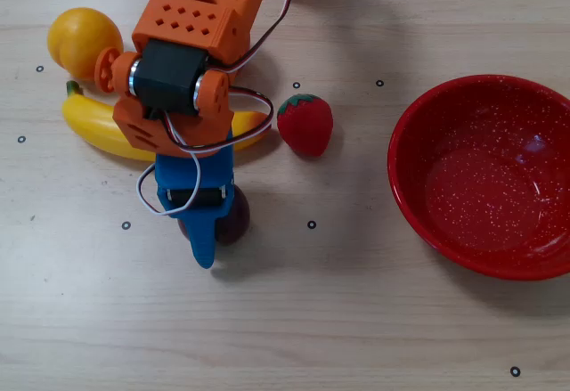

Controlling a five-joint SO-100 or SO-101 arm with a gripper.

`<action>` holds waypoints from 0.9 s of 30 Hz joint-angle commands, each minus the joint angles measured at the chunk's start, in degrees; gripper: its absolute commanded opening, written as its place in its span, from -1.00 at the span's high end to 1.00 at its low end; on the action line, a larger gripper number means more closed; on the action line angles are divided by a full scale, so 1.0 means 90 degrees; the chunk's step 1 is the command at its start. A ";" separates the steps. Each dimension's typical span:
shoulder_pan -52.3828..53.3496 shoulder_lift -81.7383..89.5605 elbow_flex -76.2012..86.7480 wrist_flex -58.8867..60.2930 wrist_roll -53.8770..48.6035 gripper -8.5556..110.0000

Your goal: Put plum in the red bowl.

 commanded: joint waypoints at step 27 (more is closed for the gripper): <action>0.0146 0.0439 -0.0254 0.0293 0.0342 0.85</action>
